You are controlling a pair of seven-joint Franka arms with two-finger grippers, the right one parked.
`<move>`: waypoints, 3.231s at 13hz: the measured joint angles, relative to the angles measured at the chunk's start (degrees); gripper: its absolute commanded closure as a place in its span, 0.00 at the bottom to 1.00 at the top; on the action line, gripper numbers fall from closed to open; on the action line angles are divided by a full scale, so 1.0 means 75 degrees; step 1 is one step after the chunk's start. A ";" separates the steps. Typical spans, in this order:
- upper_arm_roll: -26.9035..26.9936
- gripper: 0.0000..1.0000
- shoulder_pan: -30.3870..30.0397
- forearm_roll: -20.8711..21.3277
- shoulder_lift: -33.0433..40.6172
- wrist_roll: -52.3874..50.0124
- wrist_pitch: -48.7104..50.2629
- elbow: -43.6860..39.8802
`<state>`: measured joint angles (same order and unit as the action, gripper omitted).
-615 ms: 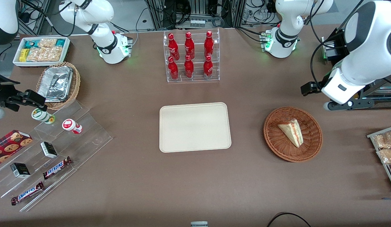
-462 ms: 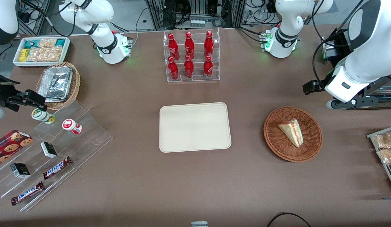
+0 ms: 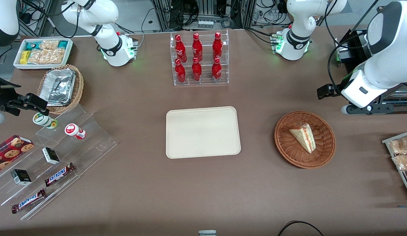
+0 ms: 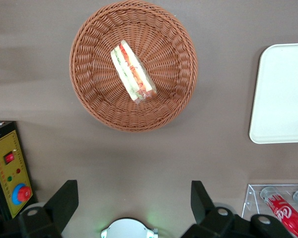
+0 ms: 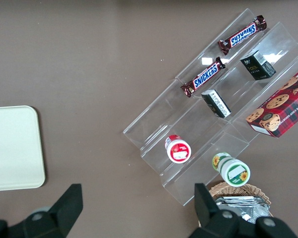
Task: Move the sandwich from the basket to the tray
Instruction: 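Move the left gripper over the sandwich in the wicker basket, then lower the open left gripper around the wrapped sandwich and close it, then lift the sandwich out of the basket and carry it toward the tray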
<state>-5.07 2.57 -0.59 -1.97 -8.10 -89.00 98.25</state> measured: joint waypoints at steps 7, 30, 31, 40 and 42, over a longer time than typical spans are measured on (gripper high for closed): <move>0.0031 0.00 -0.0001 0.0000 0.0339 0.0001 -0.3361 0.2893; 0.0110 0.00 -0.0150 -0.0062 -0.1178 -0.4121 -0.6655 0.3910; 0.0110 0.00 -0.0150 -0.0061 -0.1243 -0.4144 -0.6700 0.3910; 0.0112 0.92 -0.0150 -0.0058 -0.1807 -0.4668 -0.7127 0.3918; 0.0112 1.00 -0.0150 -0.0050 -0.1811 -0.4688 -0.7100 0.3918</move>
<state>-4.23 1.45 -0.96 -15.56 -43.26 -142.25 127.64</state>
